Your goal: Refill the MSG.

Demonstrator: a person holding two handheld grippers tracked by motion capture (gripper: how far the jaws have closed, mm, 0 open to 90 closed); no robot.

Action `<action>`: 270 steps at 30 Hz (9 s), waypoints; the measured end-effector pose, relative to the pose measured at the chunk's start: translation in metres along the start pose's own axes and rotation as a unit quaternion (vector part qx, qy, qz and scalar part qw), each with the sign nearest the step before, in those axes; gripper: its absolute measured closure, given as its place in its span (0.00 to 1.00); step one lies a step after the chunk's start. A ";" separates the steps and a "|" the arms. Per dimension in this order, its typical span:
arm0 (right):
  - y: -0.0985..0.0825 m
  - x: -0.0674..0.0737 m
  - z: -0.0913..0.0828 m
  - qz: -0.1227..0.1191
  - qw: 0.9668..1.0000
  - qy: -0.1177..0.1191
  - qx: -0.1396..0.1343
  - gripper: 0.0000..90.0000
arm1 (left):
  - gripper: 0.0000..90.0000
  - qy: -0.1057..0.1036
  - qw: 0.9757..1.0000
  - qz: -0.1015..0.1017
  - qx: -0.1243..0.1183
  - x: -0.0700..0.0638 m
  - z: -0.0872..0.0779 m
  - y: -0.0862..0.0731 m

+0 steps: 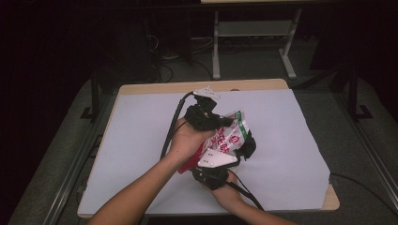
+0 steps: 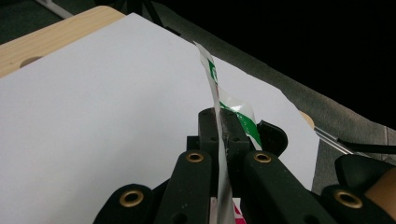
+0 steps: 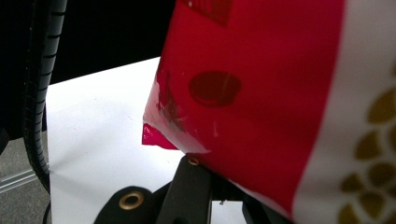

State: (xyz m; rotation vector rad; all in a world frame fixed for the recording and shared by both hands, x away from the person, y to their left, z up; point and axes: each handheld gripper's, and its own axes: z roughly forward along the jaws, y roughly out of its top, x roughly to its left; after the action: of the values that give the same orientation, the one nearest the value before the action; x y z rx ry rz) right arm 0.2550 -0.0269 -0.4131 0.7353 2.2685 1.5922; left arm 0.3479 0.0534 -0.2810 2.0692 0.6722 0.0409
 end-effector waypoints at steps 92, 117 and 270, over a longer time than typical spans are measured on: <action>0.003 0.002 -0.001 0.008 1.000 0.009 -0.016 1.00 | 1.00 0.010 1.000 -0.004 0.023 -0.002 0.009 0.008; 0.005 0.003 -0.001 0.010 1.000 0.013 -0.019 1.00 | 1.00 0.011 1.000 -0.005 0.029 -0.001 0.010 0.009; 0.006 0.001 0.000 0.010 0.999 0.026 -0.038 1.00 | 1.00 0.006 1.000 -0.007 0.018 -0.004 0.012 0.010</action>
State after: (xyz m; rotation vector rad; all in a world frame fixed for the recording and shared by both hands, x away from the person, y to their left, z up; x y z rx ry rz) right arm 0.2554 -0.0250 -0.4075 0.7063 2.2292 1.7162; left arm 0.3525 0.0379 -0.2788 2.0995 0.6998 0.0347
